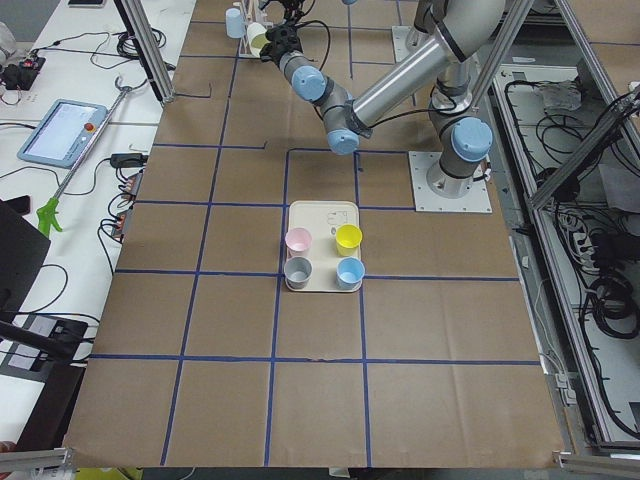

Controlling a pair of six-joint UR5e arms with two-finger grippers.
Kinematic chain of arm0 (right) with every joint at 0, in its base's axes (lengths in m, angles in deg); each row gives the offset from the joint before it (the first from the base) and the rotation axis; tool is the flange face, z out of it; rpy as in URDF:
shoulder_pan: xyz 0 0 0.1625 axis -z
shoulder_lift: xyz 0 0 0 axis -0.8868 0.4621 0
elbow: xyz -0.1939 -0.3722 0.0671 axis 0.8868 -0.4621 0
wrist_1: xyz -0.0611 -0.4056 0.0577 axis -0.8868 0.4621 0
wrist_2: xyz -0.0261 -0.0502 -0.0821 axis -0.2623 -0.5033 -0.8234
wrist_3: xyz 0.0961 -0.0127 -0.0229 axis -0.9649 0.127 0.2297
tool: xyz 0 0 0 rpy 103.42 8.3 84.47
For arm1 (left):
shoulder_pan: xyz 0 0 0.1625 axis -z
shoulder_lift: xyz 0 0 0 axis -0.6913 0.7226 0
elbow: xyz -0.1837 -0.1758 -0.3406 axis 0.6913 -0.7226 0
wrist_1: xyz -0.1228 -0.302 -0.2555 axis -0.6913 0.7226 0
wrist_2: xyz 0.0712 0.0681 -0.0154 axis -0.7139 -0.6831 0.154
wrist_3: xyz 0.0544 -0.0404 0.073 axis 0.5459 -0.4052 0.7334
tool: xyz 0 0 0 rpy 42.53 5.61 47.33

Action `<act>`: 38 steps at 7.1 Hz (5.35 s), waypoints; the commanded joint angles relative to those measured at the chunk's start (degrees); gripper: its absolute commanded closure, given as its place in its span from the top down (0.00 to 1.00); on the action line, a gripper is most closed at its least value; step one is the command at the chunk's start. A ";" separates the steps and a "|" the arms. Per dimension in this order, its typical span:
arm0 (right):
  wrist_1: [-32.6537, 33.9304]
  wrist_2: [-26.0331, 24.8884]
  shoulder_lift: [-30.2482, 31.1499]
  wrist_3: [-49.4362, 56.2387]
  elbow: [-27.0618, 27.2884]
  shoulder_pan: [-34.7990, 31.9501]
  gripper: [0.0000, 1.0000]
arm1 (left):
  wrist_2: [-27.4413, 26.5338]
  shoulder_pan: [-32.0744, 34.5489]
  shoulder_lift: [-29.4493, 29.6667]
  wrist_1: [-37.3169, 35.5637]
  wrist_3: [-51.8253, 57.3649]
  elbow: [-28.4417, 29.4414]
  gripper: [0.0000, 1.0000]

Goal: Transfer IKEA cup to right arm and place on rack

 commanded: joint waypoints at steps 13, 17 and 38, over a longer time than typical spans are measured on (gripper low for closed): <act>2.73 -0.07 -1.26 -5.66 -0.54 -2.52 0.99 | -1.77 4.41 -0.63 -5.16 -7.24 -0.35 0.00; 2.64 -0.85 -3.45 -7.40 -3.08 -4.71 0.98 | -1.77 4.41 -0.72 -5.07 -7.33 -0.35 0.01; 3.34 0.19 -4.08 -6.80 -4.49 -4.98 0.42 | -6.26 3.36 -0.10 -16.58 -24.73 0.44 0.91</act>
